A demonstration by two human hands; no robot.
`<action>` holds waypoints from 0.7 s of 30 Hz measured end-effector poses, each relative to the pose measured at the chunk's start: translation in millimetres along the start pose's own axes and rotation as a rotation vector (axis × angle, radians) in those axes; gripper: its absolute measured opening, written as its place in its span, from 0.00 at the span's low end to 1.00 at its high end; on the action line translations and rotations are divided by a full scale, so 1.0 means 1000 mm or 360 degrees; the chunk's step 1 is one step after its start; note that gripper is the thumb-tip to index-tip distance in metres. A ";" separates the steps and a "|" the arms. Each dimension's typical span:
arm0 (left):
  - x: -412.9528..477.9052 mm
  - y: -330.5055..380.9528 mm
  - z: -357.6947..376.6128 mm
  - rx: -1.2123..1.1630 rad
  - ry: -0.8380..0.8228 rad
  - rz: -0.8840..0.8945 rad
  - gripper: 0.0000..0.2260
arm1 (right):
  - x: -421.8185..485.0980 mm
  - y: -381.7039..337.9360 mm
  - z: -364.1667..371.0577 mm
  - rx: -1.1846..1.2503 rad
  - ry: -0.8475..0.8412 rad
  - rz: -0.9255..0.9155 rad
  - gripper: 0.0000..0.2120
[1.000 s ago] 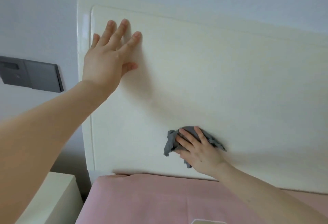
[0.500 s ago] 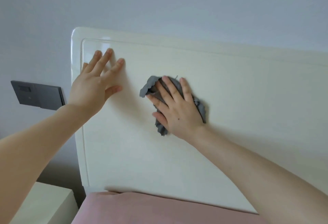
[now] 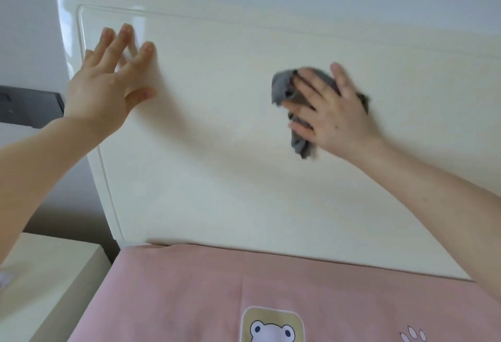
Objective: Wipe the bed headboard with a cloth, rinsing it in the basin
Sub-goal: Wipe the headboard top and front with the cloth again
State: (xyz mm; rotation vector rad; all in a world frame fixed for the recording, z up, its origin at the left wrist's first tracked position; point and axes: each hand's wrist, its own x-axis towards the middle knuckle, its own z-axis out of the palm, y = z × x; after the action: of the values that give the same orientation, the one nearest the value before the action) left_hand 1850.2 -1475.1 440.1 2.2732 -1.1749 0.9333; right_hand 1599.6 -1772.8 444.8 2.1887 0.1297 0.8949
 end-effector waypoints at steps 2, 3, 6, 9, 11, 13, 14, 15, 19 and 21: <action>0.002 0.002 -0.002 0.0017 -0.0022 -0.0022 0.29 | 0.025 0.014 -0.008 -0.0081 -0.0195 0.0280 0.23; 0.001 0.004 -0.003 0.0028 -0.0030 -0.0033 0.28 | 0.028 0.011 -0.004 -0.0058 -0.0123 0.0385 0.24; -0.001 0.015 -0.008 0.0037 -0.0051 -0.0172 0.28 | 0.009 -0.024 0.003 -0.0008 -0.0085 0.0531 0.23; -0.004 0.051 -0.009 -0.0043 -0.0110 -0.0458 0.28 | -0.058 -0.062 0.014 0.0074 -0.0369 0.0178 0.21; -0.008 0.085 -0.005 -0.0134 -0.0177 -0.0605 0.29 | -0.104 -0.078 0.009 0.0073 -0.0558 -0.0060 0.22; -0.017 0.123 0.002 -0.0222 -0.0274 -0.0645 0.29 | -0.128 -0.087 -0.002 0.0185 -0.0714 -0.0039 0.30; -0.023 0.141 0.006 -0.0266 -0.0328 -0.0642 0.29 | -0.133 -0.089 -0.010 0.0296 -0.0691 0.0032 0.33; -0.029 0.159 0.007 -0.0316 -0.0388 -0.0649 0.29 | -0.135 -0.092 -0.016 0.0440 -0.0618 0.0129 0.38; -0.054 0.218 0.000 -0.0472 -0.0646 -0.0637 0.27 | -0.134 -0.084 -0.073 0.1438 -0.0317 0.1011 0.50; -0.062 0.237 -0.006 -0.0458 -0.0751 -0.0650 0.25 | -0.136 -0.067 -0.112 0.2141 -0.0323 0.1670 0.39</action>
State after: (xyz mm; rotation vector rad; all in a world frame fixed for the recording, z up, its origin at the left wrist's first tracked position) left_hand 1625.2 -1569.2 412.6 2.4172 -0.8823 0.0686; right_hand 1438.1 -1704.9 375.7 3.6929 -0.8336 1.3072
